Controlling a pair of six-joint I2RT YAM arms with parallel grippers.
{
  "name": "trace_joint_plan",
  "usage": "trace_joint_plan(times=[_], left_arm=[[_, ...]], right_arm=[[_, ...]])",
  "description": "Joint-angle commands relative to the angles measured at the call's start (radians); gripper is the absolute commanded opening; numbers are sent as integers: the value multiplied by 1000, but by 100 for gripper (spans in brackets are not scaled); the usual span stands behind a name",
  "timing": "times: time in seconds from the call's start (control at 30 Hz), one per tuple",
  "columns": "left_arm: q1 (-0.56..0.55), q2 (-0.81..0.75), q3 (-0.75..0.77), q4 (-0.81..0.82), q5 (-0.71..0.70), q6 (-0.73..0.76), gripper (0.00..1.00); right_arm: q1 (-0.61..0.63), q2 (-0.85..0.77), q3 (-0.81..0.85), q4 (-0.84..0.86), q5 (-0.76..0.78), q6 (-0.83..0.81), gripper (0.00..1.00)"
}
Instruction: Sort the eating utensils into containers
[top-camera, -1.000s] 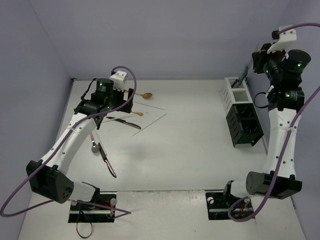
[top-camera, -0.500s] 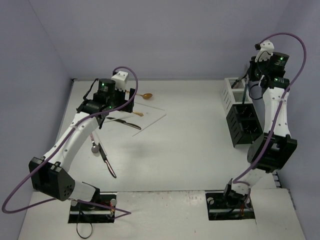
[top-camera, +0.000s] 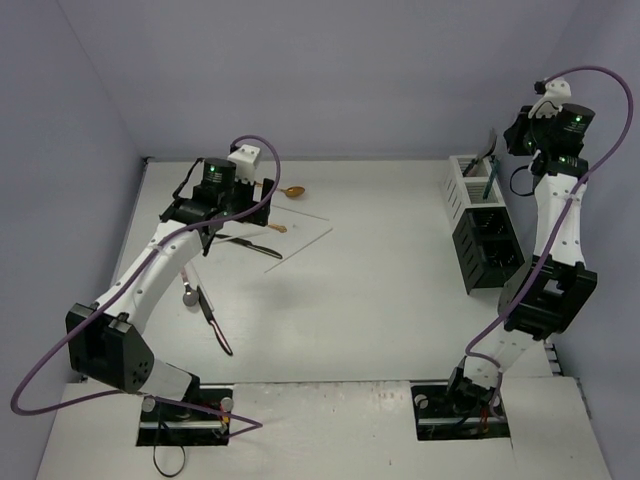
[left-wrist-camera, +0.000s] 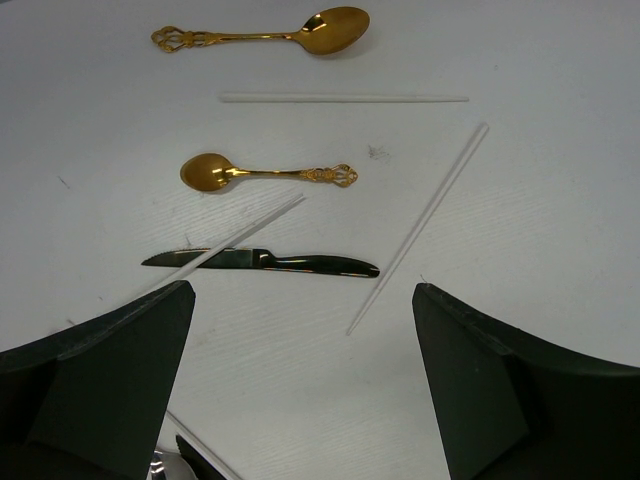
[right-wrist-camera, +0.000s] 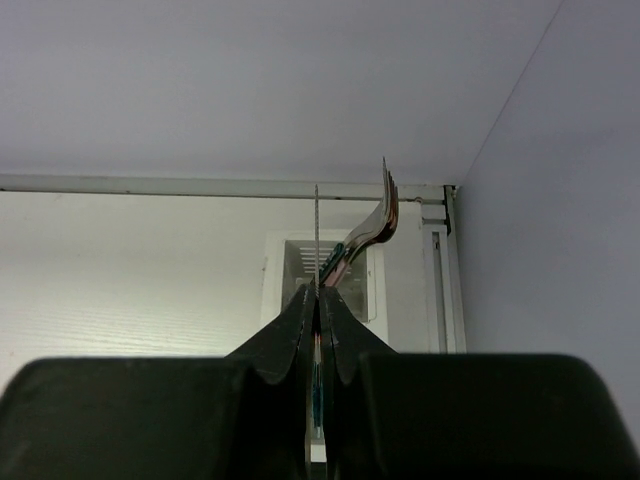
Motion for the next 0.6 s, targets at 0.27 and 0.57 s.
trace_joint_plan(times=[0.27,0.57], left_arm=[[1,-9,26,84,-19,-28,88],[2,-16,24,78,-36,-22,88]], right_arm=[[-44,-38,-79,329,-60,126,0],[-75,-9,-221,548,-41,326,0]])
